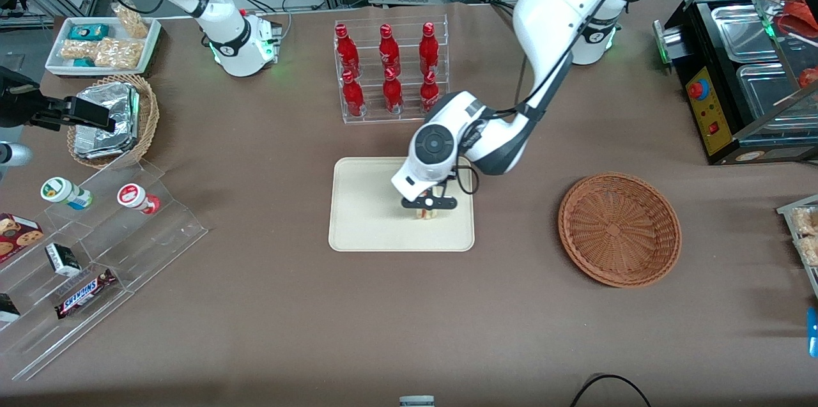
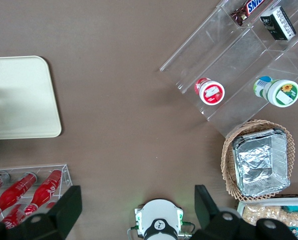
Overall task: Place sandwich from basket to tray
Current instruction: 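Lower the sandwich onto the tray and open the left gripper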
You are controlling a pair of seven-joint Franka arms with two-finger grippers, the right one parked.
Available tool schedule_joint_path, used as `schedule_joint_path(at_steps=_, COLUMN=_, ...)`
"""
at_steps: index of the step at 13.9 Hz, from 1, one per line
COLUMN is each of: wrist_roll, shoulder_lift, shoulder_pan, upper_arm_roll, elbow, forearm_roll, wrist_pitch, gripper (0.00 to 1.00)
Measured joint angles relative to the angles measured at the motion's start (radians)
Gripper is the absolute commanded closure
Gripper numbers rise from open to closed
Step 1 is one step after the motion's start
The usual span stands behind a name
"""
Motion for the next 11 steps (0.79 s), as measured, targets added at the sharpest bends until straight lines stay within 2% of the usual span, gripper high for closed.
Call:
schedule_joint_path(at_steps=1, wrist_roll=-0.007, shoulder_lift=0.008, shoulder_pan=-0.007, upper_arm_roll=0.001, elbow=0.003, forearm_roll=0.004, wrist_pitch=0.000, gripper=0.77)
schedule_joint_path(at_steps=2, wrist_roll=-0.016, shoulder_lift=0.014, shoulder_pan=-0.009, upper_arm_roll=0.002, elbow=0.004, forearm_roll=0.015, wrist_pitch=0.000, gripper=0.64)
schedule_joint_path(at_steps=3, wrist_roll=-0.032, shoulder_lift=0.020, shoulder_pan=-0.009, upper_arm_roll=0.003, elbow=0.009, forearm_roll=0.026, wrist_pitch=0.000, gripper=0.60)
schedule_joint_path(at_steps=4, wrist_roll=-0.051, shoulder_lift=0.027, shoulder_pan=-0.008, upper_arm_roll=0.004, elbow=0.019, forearm_roll=0.034, wrist_pitch=0.000, gripper=0.45)
schedule_joint_path(at_steps=6, wrist_roll=-0.064, shoulder_lift=0.048, shoulder_pan=-0.010, upper_arm_roll=0.004, elbow=0.046, forearm_roll=0.037, wrist_pitch=0.000, gripper=0.25)
schedule_joint_path(at_steps=10, wrist_roll=-0.071, shoulder_lift=0.063, shoulder_pan=-0.014, upper_arm_roll=0.004, elbow=0.083, forearm_roll=0.037, wrist_pitch=0.000, gripper=0.17)
schedule_joint_path(at_steps=11, wrist_roll=-0.072, shoulder_lift=0.063, shoulder_pan=-0.014, upper_arm_roll=0.005, elbow=0.090, forearm_roll=0.038, wrist_pitch=0.000, gripper=0.10)
